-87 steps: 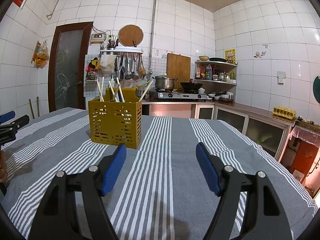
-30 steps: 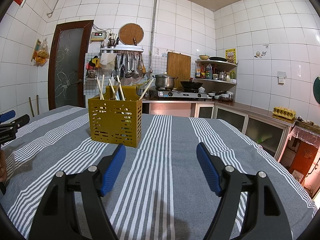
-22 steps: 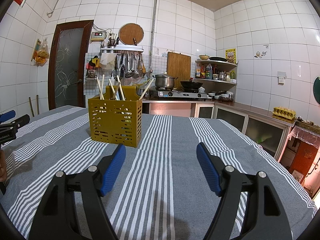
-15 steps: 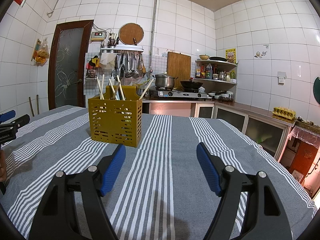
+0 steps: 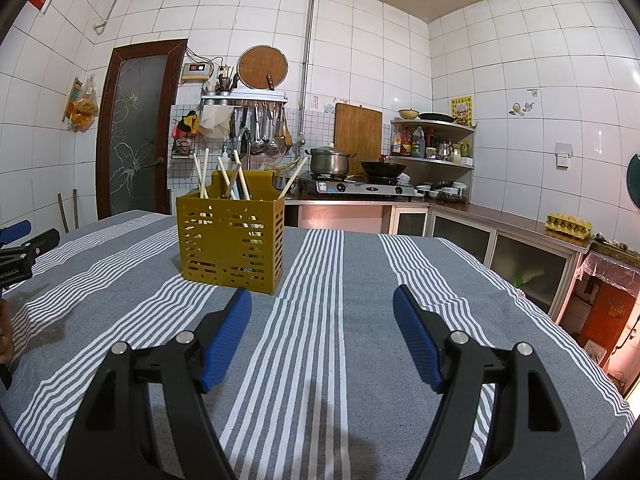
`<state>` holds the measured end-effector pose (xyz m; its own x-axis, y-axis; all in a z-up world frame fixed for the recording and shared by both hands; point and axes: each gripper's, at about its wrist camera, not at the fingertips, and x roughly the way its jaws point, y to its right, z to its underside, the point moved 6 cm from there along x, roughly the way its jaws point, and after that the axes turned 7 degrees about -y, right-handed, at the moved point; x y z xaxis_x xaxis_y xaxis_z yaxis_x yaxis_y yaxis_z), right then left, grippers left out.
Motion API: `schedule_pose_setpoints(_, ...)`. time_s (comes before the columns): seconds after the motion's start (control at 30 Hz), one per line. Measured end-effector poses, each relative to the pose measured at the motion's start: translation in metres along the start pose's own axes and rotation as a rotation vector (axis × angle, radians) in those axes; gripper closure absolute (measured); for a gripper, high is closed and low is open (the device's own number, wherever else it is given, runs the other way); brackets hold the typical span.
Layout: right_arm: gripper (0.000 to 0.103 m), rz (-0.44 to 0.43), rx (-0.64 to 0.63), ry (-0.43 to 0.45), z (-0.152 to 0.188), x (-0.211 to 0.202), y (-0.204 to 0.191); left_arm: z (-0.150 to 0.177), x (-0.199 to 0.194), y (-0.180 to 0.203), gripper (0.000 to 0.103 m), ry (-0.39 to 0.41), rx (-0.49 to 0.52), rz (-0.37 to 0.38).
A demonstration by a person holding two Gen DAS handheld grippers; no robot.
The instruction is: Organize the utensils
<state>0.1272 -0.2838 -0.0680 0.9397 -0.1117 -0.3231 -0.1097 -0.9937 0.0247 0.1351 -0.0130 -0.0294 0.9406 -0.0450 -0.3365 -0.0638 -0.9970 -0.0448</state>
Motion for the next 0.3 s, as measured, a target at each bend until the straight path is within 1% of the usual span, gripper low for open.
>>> schedule_pose_setpoints(0.3, 0.031, -0.001, 0.0, 0.0, -0.0007, 0.0002, -0.0004, 0.0025, 0.0013, 0.0004, 0.005, -0.004, -0.001, 0.0)
